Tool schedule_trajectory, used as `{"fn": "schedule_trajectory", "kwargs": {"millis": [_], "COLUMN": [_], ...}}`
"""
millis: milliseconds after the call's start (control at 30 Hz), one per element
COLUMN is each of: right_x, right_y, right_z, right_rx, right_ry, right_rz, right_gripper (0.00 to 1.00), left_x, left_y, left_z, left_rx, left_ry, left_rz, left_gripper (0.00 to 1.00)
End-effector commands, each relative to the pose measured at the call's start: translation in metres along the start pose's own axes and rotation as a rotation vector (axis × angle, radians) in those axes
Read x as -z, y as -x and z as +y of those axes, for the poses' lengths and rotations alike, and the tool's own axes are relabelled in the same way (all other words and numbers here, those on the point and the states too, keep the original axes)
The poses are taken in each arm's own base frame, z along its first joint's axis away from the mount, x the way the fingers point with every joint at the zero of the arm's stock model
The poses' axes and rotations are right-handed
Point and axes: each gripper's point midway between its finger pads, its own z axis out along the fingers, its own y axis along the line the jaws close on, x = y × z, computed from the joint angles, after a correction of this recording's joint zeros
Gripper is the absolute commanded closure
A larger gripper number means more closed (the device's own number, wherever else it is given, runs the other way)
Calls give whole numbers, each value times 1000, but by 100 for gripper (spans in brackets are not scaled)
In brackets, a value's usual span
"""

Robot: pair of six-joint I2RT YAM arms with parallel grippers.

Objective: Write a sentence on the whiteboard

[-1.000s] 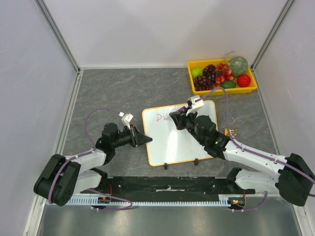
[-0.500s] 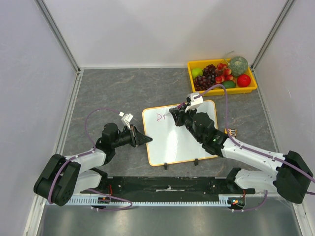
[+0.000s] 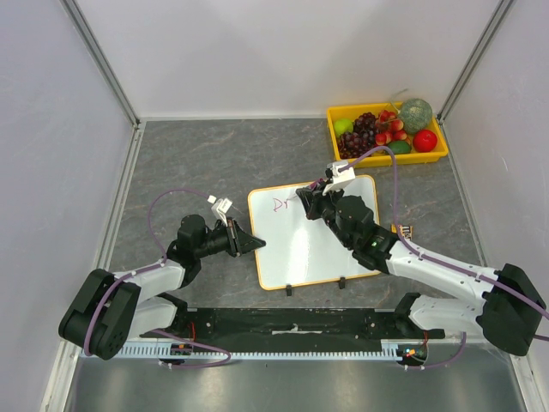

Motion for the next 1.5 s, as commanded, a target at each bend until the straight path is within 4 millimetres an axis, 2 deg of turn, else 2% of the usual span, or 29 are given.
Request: {"fn": "schedule_trajectory", "kwargs": {"millis": [0,167,433,533,1133,1467], "right_x": [4,6,9,11,12,10], "right_y": [-7,-3,25,27,1,-3], "right_z": [-13,-9,4,5,-1,-5], "right_rx": [31,18,-28,-42,-32,-39], "right_ry": [-38,-19,30,37,27,12], "right_rz": [22,8,-54,-62,-4,-3], "right_gripper": [100,100,100,100,100,100], "left_x": [0,0,0,0,0,0], "left_y": [-8,-8,-7,-7,-7,-7], "left_z": [18,18,18,18,18,18], "left_rx": [-45,-43,-46,-44,-47,-48], "left_ry": [69,69,69,70,70,68], "left_rz": [21,21,20,20,19,19], "left_gripper": [98,98,98,98,98,98]}}
